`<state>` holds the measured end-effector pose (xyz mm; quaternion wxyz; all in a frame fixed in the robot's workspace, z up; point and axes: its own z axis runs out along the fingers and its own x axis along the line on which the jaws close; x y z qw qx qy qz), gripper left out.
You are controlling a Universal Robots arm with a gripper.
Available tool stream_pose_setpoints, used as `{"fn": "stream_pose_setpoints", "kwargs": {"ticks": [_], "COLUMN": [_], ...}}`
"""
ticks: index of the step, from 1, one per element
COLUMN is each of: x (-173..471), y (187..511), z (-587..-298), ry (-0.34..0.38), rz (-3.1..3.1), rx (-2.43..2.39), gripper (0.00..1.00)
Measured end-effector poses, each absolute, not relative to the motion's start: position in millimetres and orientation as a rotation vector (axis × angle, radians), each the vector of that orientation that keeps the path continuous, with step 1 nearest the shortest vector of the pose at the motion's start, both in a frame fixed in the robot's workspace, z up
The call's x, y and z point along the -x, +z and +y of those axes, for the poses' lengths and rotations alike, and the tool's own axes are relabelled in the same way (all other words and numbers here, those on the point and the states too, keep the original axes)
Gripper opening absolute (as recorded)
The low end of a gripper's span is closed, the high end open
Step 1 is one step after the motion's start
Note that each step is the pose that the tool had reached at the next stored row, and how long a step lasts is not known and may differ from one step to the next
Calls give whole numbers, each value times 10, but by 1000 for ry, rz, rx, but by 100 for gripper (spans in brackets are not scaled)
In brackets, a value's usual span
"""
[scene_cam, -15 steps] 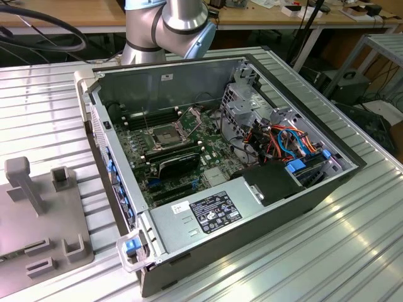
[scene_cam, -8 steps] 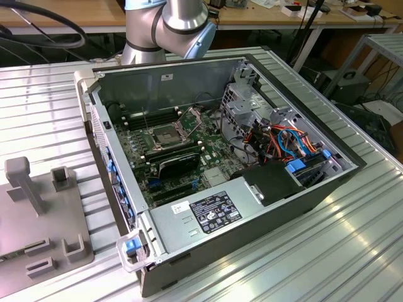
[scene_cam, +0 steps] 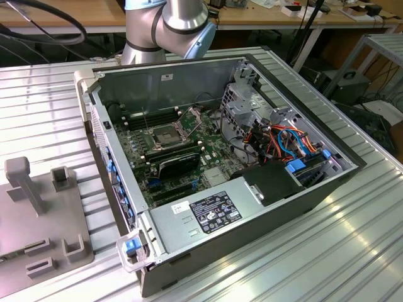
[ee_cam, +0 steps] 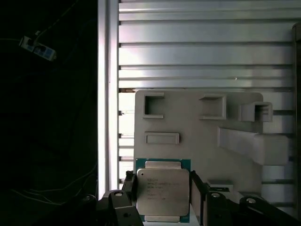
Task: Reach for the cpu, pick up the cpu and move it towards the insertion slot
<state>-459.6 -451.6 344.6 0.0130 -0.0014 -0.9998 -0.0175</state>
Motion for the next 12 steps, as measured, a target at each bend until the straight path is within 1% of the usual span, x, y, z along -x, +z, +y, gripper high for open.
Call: {"fn": "stream_pose_setpoints", "kwargs": {"ticks": [4,7,12], "x": [4596,4591,4589], "y": [3469,3598,3651], "z": [-4516,-4516,-4516], "ry": [-55,-55,-55], "rz": [-3115,-3109,-3107], "rx": [4,5,4], "gripper": [55,55,55]}}
